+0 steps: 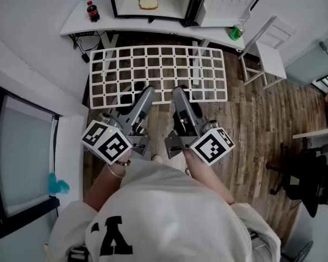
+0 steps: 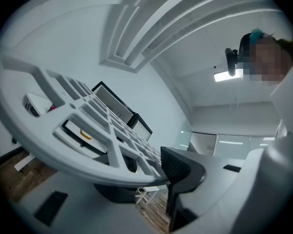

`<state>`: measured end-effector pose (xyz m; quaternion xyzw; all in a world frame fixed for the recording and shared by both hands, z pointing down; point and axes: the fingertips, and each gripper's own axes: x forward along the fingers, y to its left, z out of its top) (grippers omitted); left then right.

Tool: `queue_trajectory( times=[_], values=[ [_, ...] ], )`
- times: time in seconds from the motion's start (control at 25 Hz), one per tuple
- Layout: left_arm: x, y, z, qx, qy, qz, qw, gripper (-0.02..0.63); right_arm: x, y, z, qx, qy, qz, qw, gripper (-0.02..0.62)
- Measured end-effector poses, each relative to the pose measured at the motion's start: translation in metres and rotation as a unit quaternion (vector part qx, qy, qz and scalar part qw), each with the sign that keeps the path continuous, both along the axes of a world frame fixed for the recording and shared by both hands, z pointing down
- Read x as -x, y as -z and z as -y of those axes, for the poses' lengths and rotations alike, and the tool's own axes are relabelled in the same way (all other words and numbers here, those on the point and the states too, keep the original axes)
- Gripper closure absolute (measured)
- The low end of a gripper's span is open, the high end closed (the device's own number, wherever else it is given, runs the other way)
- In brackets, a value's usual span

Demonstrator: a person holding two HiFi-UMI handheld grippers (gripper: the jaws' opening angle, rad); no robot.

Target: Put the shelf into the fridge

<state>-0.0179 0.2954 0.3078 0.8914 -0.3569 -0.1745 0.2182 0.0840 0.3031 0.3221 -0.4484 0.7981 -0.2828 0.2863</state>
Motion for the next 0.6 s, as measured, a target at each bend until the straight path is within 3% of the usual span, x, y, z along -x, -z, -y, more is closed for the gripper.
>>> queue_trajectory(
  times=[0.28,0.6],
  values=[
    [0.005,-0.003,-0.001,0.023,0.004,-0.038,0.9990,0.460,0.004,0.007,-0.002,-0.012,-0.005,-0.017,1.000,0.463],
    [0.011,-0.004,-0.002,0.025,0.018,-0.036,0.9989,0.460,0.009,0.005,0.000,-0.010,0.008,-0.009,1.000,0.463]
  ],
)
